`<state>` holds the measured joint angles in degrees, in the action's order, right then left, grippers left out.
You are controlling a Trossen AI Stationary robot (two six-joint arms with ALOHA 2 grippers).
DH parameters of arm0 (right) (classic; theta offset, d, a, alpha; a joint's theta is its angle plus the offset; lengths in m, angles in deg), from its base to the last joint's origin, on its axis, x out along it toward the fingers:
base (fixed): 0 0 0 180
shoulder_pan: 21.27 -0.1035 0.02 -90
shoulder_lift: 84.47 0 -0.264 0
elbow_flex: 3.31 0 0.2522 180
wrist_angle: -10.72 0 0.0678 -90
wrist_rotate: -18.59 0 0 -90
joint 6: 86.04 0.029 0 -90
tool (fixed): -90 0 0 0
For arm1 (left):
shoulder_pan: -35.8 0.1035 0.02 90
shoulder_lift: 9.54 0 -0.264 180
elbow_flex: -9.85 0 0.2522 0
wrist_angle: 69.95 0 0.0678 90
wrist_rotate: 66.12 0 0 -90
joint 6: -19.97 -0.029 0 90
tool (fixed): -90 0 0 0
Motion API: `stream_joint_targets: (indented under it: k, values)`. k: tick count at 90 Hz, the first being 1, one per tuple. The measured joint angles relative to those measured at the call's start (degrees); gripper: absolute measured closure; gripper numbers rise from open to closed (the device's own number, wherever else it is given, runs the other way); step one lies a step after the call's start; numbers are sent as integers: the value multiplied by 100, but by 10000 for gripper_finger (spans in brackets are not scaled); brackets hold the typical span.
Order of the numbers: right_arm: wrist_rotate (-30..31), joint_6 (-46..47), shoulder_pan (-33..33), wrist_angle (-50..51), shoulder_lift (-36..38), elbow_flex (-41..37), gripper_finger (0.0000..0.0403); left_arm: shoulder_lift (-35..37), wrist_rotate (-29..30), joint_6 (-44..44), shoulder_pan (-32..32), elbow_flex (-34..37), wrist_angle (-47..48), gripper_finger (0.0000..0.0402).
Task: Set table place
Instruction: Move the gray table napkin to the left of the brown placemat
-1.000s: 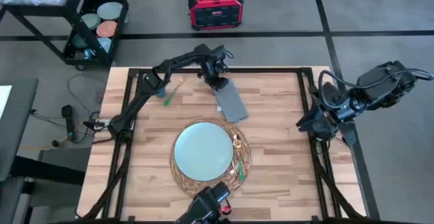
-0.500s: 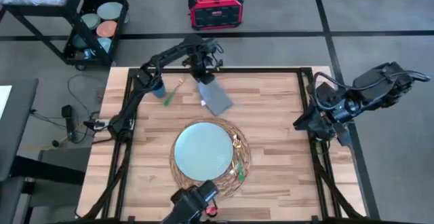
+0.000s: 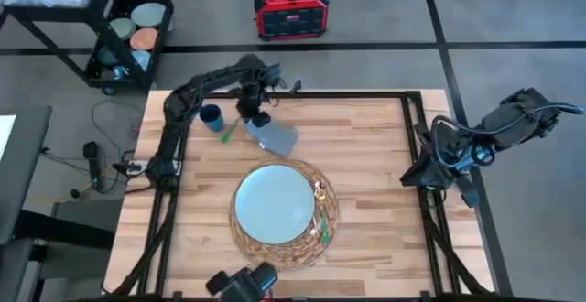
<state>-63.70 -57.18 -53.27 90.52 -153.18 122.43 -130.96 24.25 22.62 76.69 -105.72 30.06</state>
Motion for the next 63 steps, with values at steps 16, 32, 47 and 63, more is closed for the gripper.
stream_joint_targets:
  k: [16, 32, 47, 63]
  values:
    - [5, -131, -26, -140, 0, 0, 386, 1432, 9, 563, 28, 1619, -730, 401]
    - [14, -391, -25, -363, 0, 0, 387, 2791, 18, 1361, 23, 3000, -1205, 401]
    - [12, -625, -25, -649, 0, 0, 387, 3773, 33, 2181, -37, 3917, -1439, 401]
    - [12, -650, -23, -1026, -2, 0, 387, 4525, 36, 2922, -371, 4544, -1525, 401]
